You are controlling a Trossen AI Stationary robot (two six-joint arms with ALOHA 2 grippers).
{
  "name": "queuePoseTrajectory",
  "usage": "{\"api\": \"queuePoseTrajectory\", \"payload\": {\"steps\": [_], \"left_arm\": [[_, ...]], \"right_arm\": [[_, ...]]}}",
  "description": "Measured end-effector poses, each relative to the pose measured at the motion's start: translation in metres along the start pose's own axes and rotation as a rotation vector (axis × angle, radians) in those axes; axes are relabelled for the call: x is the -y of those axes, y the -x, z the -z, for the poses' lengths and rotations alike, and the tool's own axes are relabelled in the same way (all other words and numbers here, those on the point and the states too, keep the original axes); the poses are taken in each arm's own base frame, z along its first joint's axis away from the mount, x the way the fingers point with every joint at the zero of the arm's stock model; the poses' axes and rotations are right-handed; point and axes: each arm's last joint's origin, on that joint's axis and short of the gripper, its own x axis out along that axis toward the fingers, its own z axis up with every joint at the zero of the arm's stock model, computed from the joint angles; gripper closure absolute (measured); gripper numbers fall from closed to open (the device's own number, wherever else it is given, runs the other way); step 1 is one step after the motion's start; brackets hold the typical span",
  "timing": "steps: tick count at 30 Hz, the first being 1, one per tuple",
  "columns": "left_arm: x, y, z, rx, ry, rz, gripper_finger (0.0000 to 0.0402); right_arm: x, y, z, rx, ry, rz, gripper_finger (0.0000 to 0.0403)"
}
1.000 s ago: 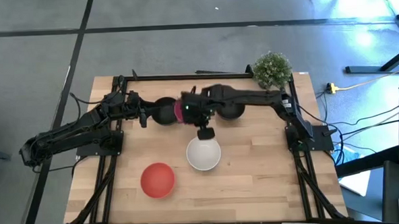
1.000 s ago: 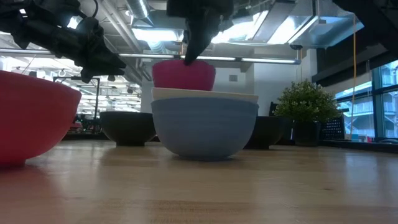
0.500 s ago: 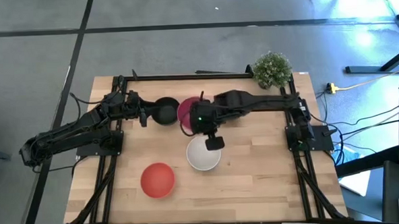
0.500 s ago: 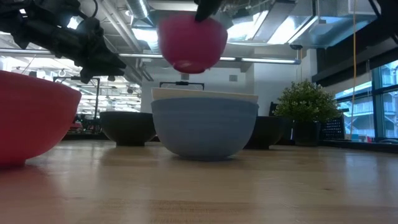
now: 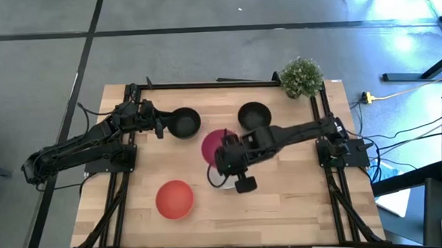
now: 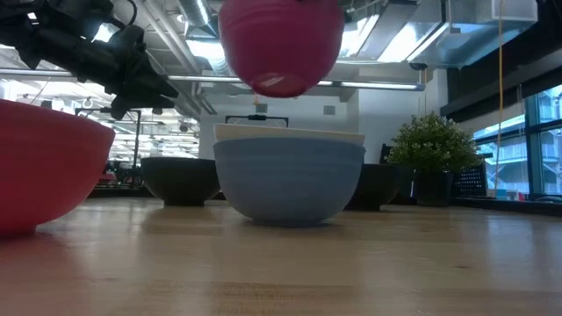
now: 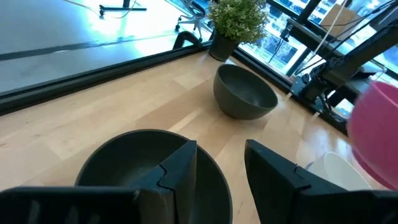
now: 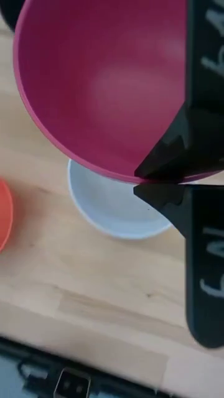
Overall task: Nest bowls inside each other
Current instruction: Stack the pink bowl on top of the white bowl
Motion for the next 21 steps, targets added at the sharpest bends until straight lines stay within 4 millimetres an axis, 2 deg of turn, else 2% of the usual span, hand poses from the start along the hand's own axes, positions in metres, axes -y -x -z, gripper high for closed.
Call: {"api": "queuePoseTrajectory", "payload": {"steps": [8, 16, 21], "left_arm": [[0.000, 0.000, 0.000, -0.002, -0.020, 0.000, 0.0271], [-0.003, 0.000, 0.007, -0.068, -0.012, -0.026, 0.0271], [-0.004, 0.001, 0.010, -0.108, -0.008, -0.043, 0.0271]], "right_arm": [[-0.010, -0.004, -0.006, 0.053, -0.049, -0.002, 0.0394], [-0.009, -0.042, 0.004, 0.005, -0.102, -0.009, 0.0394], [-0.012, -0.054, 0.007, 0.007, -0.126, -0.022, 0.0394]]}}
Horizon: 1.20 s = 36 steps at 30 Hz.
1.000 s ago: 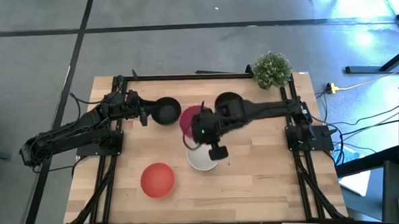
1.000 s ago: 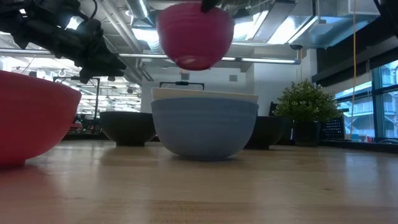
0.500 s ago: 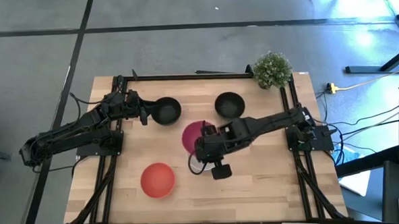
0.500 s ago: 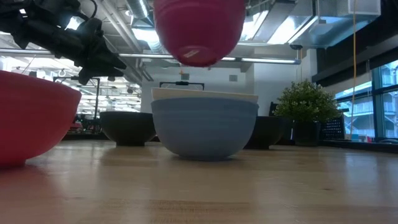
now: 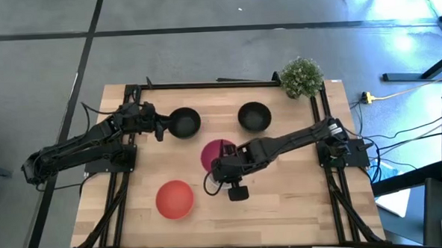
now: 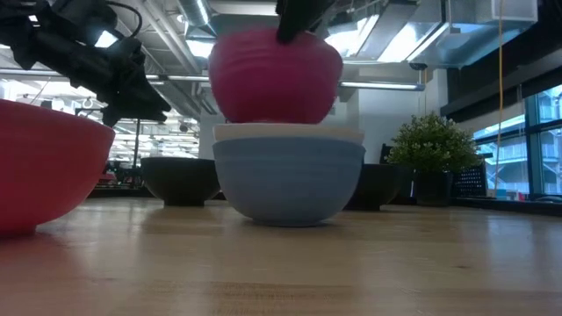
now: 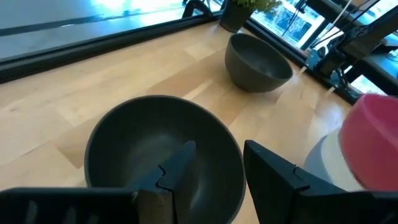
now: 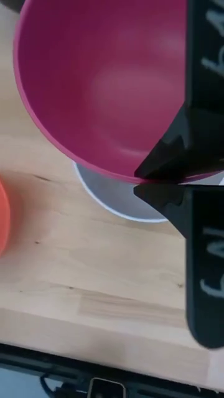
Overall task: Nest bowls inside each other
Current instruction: Stack the pink bowl on top of the white bowl
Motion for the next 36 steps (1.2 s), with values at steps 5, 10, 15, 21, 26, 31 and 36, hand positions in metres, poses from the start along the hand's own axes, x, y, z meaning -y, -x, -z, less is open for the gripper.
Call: {"api": "queuePoseTrajectory", "payload": {"steps": [5, 10, 15, 21, 26, 31, 36], "left_arm": [[0.000, 0.000, 0.000, 0.001, 0.000, 0.000, 0.0271], [0.000, 0.000, 0.000, 0.001, 0.000, 0.000, 0.0271], [0.000, 0.000, 0.000, 0.001, 0.000, 0.001, 0.0271], [0.000, 0.000, 0.000, 0.001, 0.000, 0.001, 0.0271], [0.000, 0.000, 0.000, 0.002, 0.000, 0.000, 0.0271], [0.000, 0.000, 0.000, 0.002, 0.000, 0.000, 0.0271], [0.000, 0.000, 0.000, 0.002, 0.000, 0.000, 0.0271]], "right_arm": [[-0.004, -0.008, 0.005, -0.026, -0.017, -0.016, 0.0394], [-0.011, -0.017, 0.007, -0.009, -0.017, -0.057, 0.0394], [-0.013, -0.022, 0.011, -0.021, -0.019, -0.061, 0.0394], [-0.013, -0.028, 0.014, -0.024, -0.019, -0.059, 0.0394], [-0.015, -0.035, 0.018, -0.034, -0.018, -0.059, 0.0394], [-0.015, -0.037, 0.019, -0.033, -0.022, -0.060, 0.0394], [-0.015, -0.037, 0.018, -0.027, -0.022, -0.060, 0.0381]]}}
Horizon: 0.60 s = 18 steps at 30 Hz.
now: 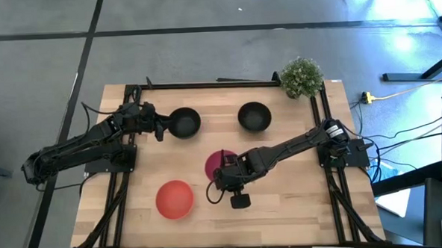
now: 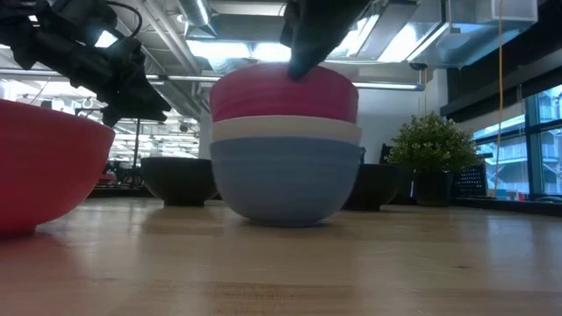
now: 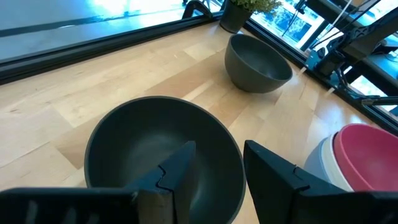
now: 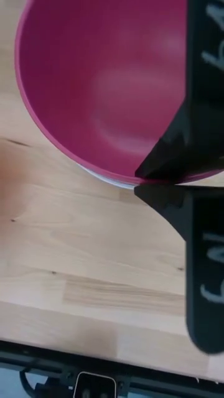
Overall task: Nest bowls inside each other
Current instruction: Stack the pink bowl on top of the white bowl, then stack the right black bowl on top of the pink bowl
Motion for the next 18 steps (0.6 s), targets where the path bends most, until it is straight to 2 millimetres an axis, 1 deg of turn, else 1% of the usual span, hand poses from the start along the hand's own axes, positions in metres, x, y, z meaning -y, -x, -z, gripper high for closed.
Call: {"api": "queuePoseTrajectory", "payload": {"steps": [5, 18], "left_arm": [[0.0000, 0.0000, 0.0000, 0.000, 0.000, 0.000, 0.0271], [0.0000, 0.0000, 0.0000, 0.000, 0.000, 0.000, 0.0271]], "right_arm": [[0.0000, 0.0000, -0.0001, 0.001, -0.003, 0.000, 0.0360], [-0.0011, 0.0002, -0.0014, 0.015, -0.022, -0.003, 0.0353]]}}
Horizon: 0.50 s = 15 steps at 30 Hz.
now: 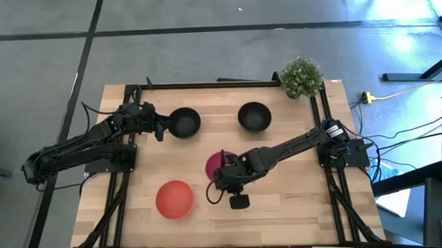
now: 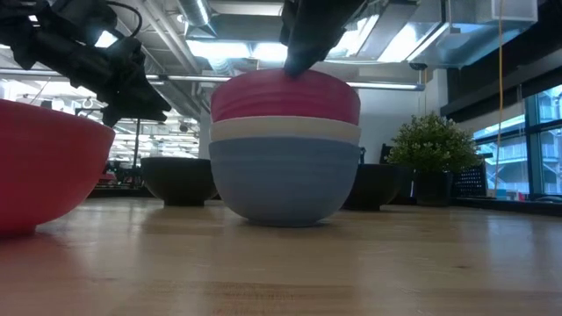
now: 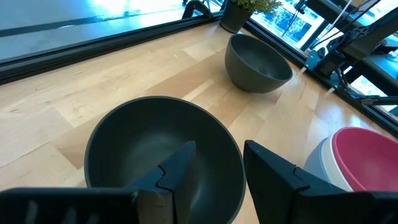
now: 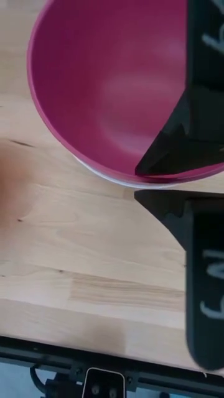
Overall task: Nest bowls inside each other
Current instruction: Stack the right black bowl on top of the pink bowl
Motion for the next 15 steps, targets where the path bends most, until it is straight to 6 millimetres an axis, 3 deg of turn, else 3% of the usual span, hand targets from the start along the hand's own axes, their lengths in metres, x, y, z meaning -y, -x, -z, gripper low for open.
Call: {"api": "queuePoseTrajectory", "payload": {"steps": [15], "left_arm": [[0.0000, 0.0000, 0.0000, 0.000, 0.000, 0.000, 0.0271]], "right_arm": [[-0.0009, 0.0079, -0.0014, -0.016, -0.005, -0.016, 0.0352]]}}
